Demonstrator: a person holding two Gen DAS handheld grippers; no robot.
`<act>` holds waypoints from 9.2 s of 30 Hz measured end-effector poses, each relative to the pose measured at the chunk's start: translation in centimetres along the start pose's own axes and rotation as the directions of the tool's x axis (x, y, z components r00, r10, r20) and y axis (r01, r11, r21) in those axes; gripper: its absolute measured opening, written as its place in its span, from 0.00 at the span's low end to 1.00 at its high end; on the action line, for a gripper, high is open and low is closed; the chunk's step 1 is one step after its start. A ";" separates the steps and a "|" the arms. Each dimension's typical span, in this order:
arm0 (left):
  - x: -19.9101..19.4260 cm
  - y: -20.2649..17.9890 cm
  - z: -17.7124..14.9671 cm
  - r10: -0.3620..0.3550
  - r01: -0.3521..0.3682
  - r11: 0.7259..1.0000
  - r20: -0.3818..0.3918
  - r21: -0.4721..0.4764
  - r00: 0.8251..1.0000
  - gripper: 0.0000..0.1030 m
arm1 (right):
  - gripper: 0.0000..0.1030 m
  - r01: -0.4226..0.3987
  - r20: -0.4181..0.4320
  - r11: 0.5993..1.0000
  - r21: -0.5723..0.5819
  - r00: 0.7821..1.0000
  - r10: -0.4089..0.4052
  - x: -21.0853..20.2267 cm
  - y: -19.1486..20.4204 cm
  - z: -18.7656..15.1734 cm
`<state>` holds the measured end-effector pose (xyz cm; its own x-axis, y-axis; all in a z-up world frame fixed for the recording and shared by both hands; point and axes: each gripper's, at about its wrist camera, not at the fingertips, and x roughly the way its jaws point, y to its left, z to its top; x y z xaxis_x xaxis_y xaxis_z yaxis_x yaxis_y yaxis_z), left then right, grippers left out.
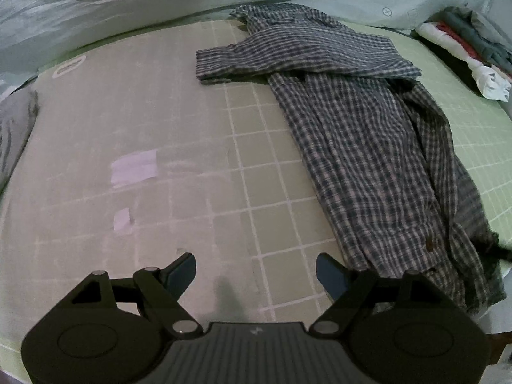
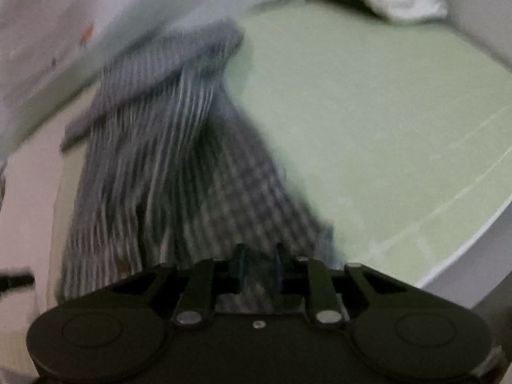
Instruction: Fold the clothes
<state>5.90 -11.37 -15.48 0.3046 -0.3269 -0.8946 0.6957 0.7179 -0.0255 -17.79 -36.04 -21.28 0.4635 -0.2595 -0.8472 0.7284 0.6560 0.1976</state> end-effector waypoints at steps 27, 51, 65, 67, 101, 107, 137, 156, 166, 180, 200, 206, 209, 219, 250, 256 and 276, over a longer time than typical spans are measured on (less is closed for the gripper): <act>3.2 2.5 12.2 0.071 -0.032 0.960 0.131 -0.277 0.989 0.81 | 0.68 0.015 0.182 0.992 -0.123 0.983 0.008 4.0 0.5 12.8; 12.6 7.7 22.9 0.013 0.037 0.943 0.149 -0.331 0.989 0.05 | 0.73 0.145 0.136 0.988 -0.058 0.981 -0.136 9.6 2.3 17.9; 2.6 11.8 22.3 0.122 0.075 0.896 0.404 -0.438 0.907 0.00 | 0.74 0.125 0.158 0.990 -0.064 0.981 -0.114 8.9 2.1 17.7; 1.7 12.6 21.9 0.130 0.090 0.880 0.420 -0.466 0.898 0.00 | 0.74 0.124 0.158 0.990 -0.064 0.981 -0.112 8.9 2.1 17.7; 11.5 19.0 16.9 0.176 -0.063 0.780 0.121 -0.622 0.977 0.68 | 0.77 -0.165 0.118 0.986 0.028 0.980 0.161 20.5 6.5 31.8; 12.4 18.2 18.0 0.239 -0.141 0.808 0.099 -0.572 0.966 0.10 | 0.49 -0.237 0.128 0.971 0.031 0.965 0.231 22.0 7.1 32.9; 7.1 19.7 18.4 0.318 -0.089 0.750 0.240 -0.655 0.917 0.01 | 0.86 0.071 0.211 0.987 -0.141 0.977 -0.040 15.3 7.1 29.7; 4.2 -8.7 12.1 -0.295 0.295 0.955 0.136 0.022 0.946 0.13 | 0.86 0.038 0.170 0.997 0.073 0.984 -0.050 5.4 -3.0 14.2; 2.0 -6.0 6.2 -0.128 0.145 0.969 0.096 -0.199 0.987 0.43 | 0.87 0.016 0.133 0.999 -0.028 0.991 -0.012 4.4 -2.6 11.8; -1.6 -1.7 0.2 0.044 -0.015 0.937 0.074 -0.348 0.996 0.55 | 1.00 -0.094 0.176 0.977 -0.193 0.976 0.129 5.3 3.3 13.1; 1.3 7.6 4.6 0.112 -0.065 0.910 0.089 -0.410 0.990 0.64 | 0.84 -0.215 0.176 0.886 -0.410 0.935 0.309 10.4 19.0 18.0; 4.3 10.3 8.6 0.085 -0.045 0.914 0.083 -0.404 0.993 0.65 | 0.70 -0.281 0.120 0.831 -0.480 0.918 0.379 13.8 23.5 19.5; 5.8 11.3 10.3 0.068 -0.034 0.916 0.070 -0.400 0.995 0.65 | 0.69 -0.267 0.088 0.820 -0.507 0.930 0.358 15.8 25.3 20.0; 6.9 10.9 10.5 0.046 -0.023 0.920 0.048 -0.392 0.998 0.65 | 0.06 -0.267 0.038 0.736 -0.623 0.929 0.369 16.1 26.4 18.8; 1.8 -5.7 0.4 -0.039 0.044 0.983 0.034 -0.179 0.999 0.66 | 0.04 -0.237 0.150 0.968 -0.084 0.957 0.247 -0.9 -0.7 6.7; 1.8 -6.0 -1.3 -0.025 0.025 0.979 0.005 -0.202 1.000 0.66 | 0.04 -0.226 0.070 0.970 -0.089 0.970 0.232 0.5 -1.2 5.7; 3.1 -8.5 -4.3 -0.041 0.025 0.981 -0.077 -0.195 0.996 0.72 | 0.89 -0.091 0.032 0.955 -0.282 0.994 0.104 1.1 -0.7 3.5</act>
<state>-1.90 -15.88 -19.96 0.2251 -0.3076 -0.9245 0.5630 0.8155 -0.1343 -16.01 -39.29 -20.66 0.5532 -0.2125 -0.8055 0.5115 0.8498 0.1271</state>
